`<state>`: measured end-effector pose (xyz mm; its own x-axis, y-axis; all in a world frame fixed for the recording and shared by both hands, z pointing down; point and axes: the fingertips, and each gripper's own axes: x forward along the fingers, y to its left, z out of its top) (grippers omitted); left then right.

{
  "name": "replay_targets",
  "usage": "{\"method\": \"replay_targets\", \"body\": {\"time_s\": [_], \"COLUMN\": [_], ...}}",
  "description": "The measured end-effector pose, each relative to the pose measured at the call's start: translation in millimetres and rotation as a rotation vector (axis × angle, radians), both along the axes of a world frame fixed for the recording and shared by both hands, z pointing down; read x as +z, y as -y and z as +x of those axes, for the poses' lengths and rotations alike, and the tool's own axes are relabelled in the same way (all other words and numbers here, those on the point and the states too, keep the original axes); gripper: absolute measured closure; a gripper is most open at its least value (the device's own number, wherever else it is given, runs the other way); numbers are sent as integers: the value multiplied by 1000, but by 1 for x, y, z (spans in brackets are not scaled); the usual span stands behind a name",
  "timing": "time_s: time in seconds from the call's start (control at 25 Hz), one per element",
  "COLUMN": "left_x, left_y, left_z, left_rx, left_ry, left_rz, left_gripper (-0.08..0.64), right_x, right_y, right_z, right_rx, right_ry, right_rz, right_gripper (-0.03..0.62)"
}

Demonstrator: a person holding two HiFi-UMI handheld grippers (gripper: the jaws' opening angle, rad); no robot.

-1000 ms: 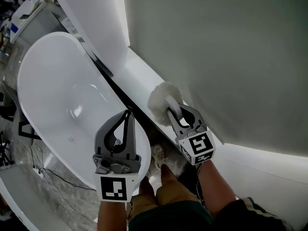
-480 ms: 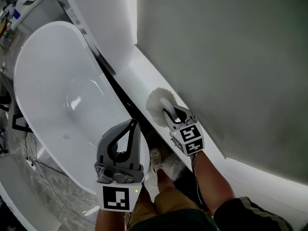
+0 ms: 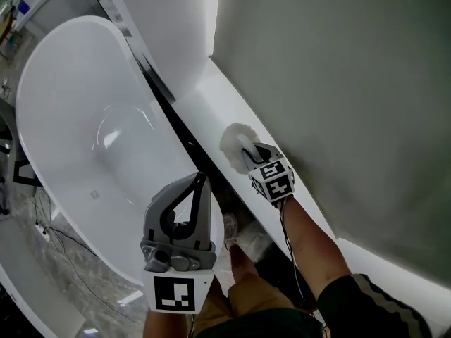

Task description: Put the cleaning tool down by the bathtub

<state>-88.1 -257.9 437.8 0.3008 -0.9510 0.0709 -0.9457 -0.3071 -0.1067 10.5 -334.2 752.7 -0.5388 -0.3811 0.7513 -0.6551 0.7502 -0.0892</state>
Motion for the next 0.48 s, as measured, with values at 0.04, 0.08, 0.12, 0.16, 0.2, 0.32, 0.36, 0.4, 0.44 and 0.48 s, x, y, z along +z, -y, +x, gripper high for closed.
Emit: {"method": "replay_targets", "body": {"time_s": [0.04,0.08,0.12,0.16,0.2,0.32,0.36,0.4,0.44,0.48], "left_x": [4,7,10,13,16,21,23,24,24,24], "left_y": [1,3,4,4,5,5,5,4,3,2], "left_z": [-2,-4,-6,-8,-10,-15,-16,-17,-18,-19], "left_rx": [-5,-9,-12,-15,-20,-36,-38,-38,-38,-39], "left_ry": [-2,-5,-7,-11,-20,-42,-44,-48,-52,-53], "left_rz": [-4,-7,-11,-16,-22,-34,-38,-43,-47,-49], "left_gripper": [554,554,554,554,554,554,555,555,554,554], "right_x": [7,13,18,23,29,48,53,57,62,67], "right_y": [3,5,8,10,11,11,11,10,9,8], "right_z": [-1,-3,-4,-5,-5,-3,-2,-1,-1,-2], "right_rx": [-6,-10,-11,-12,-14,-34,-38,-40,-44,-49], "right_ry": [-10,-19,-27,-36,-47,-99,-115,-129,-144,-159], "right_rz": [-5,-10,-16,-25,-36,-59,-66,-76,-88,-98], "right_gripper": [497,497,497,497,497,497,497,497,497,497]}}
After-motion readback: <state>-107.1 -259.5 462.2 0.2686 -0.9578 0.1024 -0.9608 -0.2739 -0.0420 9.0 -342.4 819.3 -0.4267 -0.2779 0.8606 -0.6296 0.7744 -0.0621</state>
